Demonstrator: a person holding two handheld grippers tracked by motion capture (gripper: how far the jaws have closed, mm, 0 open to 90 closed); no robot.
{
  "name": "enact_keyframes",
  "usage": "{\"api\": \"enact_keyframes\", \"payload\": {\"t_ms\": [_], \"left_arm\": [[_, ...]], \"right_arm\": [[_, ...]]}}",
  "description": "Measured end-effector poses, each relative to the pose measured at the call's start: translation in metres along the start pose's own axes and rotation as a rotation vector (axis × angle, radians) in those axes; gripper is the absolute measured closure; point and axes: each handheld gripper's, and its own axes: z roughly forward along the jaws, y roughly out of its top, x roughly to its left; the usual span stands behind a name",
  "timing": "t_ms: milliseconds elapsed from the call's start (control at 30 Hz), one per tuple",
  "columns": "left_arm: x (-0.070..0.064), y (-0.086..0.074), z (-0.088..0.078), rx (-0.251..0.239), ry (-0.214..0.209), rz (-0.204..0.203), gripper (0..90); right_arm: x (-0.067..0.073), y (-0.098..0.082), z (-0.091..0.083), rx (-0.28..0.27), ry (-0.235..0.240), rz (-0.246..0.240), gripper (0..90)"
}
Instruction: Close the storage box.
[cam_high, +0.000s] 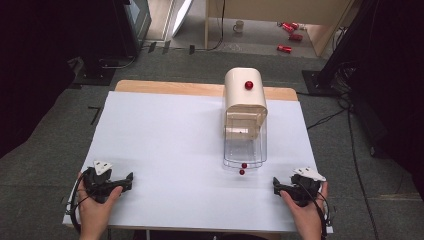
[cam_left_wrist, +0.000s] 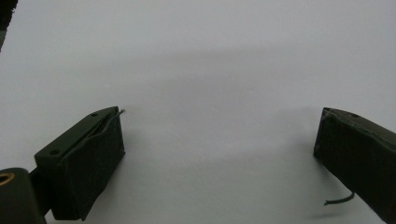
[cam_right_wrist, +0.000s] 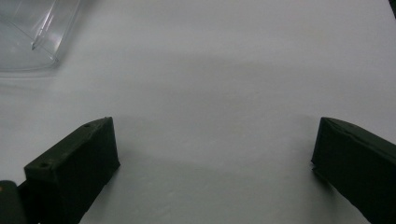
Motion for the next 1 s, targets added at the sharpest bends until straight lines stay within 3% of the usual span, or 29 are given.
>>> {"api": "enact_keyframes", "payload": {"t_ms": [233,267,400,733,1000], "left_arm": [[0.0,0.0,0.0,0.0,0.0,0.0,1.5],[0.0,0.0,0.0,0.0,0.0,0.0,1.5],[0.0,0.0,0.0,0.0,0.0,0.0,1.6],[0.0,0.0,0.0,0.001,0.0,0.0,1.5],[0.0,0.0,0.0,0.001,0.0,0.001,1.6]], "right_arm": [[0.001,-0.001,-0.002,-0.01,-0.006,0.0,5.1],[0.005,-0.003,-0.007,-0.033,-0.023,0.02,15.1],[0.009,-0.004,-0.01,-0.039,-0.03,0.018,15.4],[0.035,0.004,-0.028,-0.083,0.037,0.002,18.6],[0.055,0.008,-0.035,-0.109,0.06,-0.011,24.1]]}}
